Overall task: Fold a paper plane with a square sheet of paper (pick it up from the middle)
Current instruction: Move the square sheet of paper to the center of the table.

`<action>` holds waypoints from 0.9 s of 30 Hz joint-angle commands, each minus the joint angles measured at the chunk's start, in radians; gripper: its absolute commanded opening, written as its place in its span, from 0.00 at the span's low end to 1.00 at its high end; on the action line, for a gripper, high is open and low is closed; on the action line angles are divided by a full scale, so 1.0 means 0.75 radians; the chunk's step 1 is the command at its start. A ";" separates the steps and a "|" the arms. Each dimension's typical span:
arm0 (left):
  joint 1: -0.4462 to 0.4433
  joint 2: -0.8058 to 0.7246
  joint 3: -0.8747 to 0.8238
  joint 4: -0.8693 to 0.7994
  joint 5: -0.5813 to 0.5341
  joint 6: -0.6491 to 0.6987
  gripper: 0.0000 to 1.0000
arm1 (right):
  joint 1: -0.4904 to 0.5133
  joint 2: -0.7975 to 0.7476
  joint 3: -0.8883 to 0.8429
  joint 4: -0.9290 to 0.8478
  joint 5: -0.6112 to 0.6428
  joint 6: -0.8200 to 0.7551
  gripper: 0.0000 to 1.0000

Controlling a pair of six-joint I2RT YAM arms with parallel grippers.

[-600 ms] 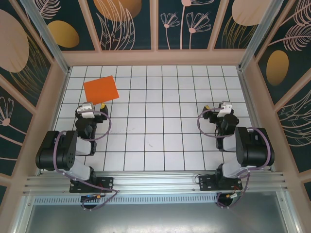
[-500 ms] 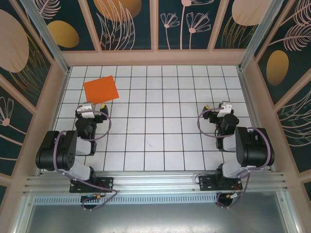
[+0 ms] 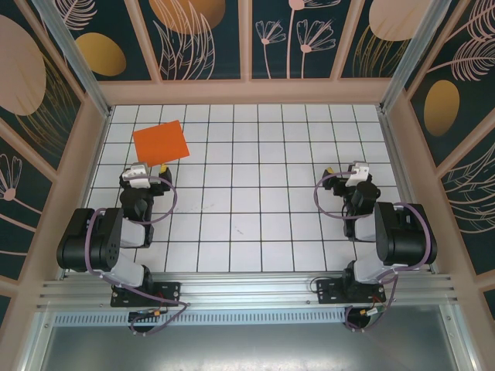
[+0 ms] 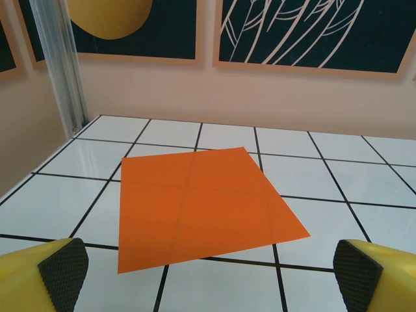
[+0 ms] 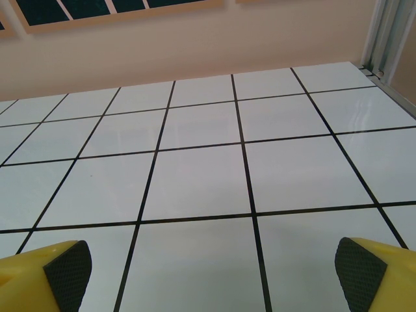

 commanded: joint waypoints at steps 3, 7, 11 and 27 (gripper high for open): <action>0.006 -0.003 0.031 -0.012 -0.024 0.000 0.98 | -0.006 0.005 0.023 0.051 -0.015 0.020 0.99; 0.006 -0.003 0.020 0.009 -0.040 -0.005 0.99 | 0.000 0.006 0.027 0.043 0.045 0.032 0.99; 0.006 -0.005 0.007 0.033 -0.086 -0.021 0.98 | 0.010 0.006 0.027 0.045 0.064 0.026 0.99; 0.006 -0.278 0.608 -1.396 -0.040 -0.429 0.99 | 0.044 -0.361 0.517 -1.312 -0.115 0.482 0.99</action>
